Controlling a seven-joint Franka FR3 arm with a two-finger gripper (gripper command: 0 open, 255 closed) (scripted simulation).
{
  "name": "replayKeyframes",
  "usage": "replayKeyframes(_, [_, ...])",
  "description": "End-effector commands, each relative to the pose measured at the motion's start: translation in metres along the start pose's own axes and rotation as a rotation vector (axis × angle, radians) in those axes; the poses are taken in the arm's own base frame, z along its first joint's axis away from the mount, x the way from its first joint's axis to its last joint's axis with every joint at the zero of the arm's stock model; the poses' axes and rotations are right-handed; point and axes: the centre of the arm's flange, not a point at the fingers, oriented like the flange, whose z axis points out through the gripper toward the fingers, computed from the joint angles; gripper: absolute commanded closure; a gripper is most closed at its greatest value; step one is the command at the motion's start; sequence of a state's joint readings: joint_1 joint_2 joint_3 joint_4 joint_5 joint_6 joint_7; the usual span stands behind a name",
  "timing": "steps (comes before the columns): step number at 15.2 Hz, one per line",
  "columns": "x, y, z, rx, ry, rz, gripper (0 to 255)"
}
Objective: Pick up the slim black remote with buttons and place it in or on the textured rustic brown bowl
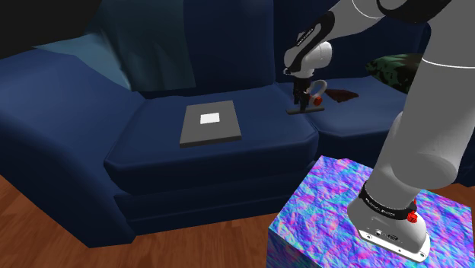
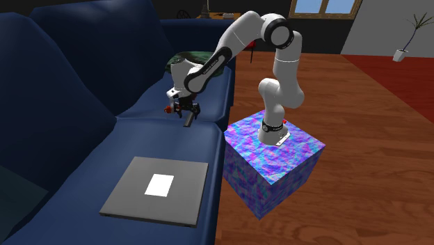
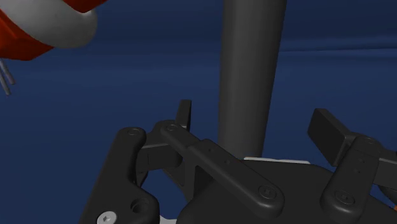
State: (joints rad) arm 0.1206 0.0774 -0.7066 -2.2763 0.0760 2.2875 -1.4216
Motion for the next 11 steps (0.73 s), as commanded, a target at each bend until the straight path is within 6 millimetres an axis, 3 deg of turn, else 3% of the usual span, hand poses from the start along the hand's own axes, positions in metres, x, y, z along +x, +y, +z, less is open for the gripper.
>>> replayKeyframes(1, [0.0004,0.0007,0.0108,-0.001,0.000,0.000,0])
replayKeyframes(10, [0.0004,0.0007,0.0138,-0.001,0.000,0.000,0])
replayKeyframes(11, [0.0004,0.0007,0.0138,-0.001,0.000,0.000,255])
